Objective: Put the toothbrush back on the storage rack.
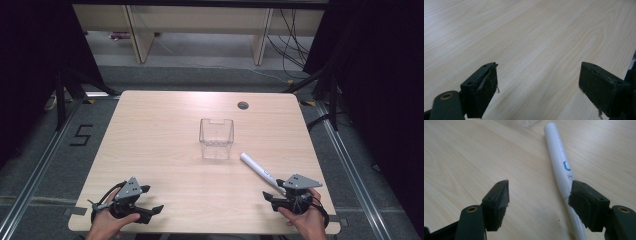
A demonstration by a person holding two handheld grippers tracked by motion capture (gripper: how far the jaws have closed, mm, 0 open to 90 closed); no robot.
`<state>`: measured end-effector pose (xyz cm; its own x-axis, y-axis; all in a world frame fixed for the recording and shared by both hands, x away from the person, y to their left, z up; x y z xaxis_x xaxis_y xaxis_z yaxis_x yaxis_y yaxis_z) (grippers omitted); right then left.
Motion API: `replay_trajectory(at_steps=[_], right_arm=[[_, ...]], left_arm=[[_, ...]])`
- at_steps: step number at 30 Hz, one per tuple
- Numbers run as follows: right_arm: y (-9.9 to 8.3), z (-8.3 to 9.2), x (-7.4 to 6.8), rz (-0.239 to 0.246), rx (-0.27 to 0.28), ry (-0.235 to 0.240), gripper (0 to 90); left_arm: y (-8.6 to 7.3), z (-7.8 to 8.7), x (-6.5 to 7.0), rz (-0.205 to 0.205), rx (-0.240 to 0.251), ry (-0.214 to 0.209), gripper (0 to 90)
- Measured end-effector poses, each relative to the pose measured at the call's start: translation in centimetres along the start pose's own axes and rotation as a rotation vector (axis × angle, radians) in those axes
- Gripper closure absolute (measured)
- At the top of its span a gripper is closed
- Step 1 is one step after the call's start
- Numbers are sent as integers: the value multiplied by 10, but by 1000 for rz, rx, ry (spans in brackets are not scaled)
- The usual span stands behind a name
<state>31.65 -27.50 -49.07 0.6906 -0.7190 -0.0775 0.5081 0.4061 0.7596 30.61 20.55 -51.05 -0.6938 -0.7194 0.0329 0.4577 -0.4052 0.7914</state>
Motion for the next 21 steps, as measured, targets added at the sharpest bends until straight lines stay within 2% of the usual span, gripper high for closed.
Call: replay_trajectory(at_steps=[1, 4, 5, 8, 9, 10, 11, 13, 14, 15, 16, 17, 19, 21], right_arm=[[0, 0, -2, -31, -14, 7, 336], [0, 0, -1, -7, -9, 0, 364], [0, 0, -1, -16, -17, 8, 376], [-1, -1, -2, -19, -19, 14, 422], [-1, 0, -2, -21, -22, 18, 457], [-1, -1, -1, 0, -22, 23, 484], [-1, -1, 0, 12, -19, 24, 505], [0, -1, 0, 29, -26, 40, 597], [0, -1, 0, 29, -26, 40, 597], [0, 1, -3, 4, -36, 36, 675], [0, 1, -3, 5, -38, 37, 704], [0, 0, -1, 33, -30, 35, 751], [0, 0, 1, 54, -32, 39, 814], [0, 0, 2, 43, -56, 40, 861]], left_arm=[[0, 2, -2, -30, -28, -1, 149], [0, 1, -1, -24, -18, 2, 149], [0, 0, 0, 2, 1, -1, 149], [0, 1, -1, -13, -17, 1, 149], [0, 1, -1, -15, -17, 1, 149], [0, 1, -1, -13, -17, 0, 149], [0, 0, 0, 6, -1, 0, 150], [0, 0, 0, 1, -9, 3, 149], [0, 0, 0, 3, -10, 3, 149], [0, 0, 0, 1, -10, 2, 150], [0, 0, 0, -2, -10, 2, 150], [0, 1, -2, -29, -27, 2, 150], [0, 1, -2, -27, -22, -2, 150], [0, 1, -2, -32, -24, -3, 150]])
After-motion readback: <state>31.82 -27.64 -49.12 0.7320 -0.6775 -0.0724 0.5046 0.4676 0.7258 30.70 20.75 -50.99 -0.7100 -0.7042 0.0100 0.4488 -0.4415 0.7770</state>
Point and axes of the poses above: each handheld gripper's, and its own axes: z roughly backward along the jaws, y roughly out of its top, x roughly to its right, the point moved 1 cm from there along -z, roughly forward along the jaws, and after that the axes turned 7 degrees about y, right-handed, at the moved point
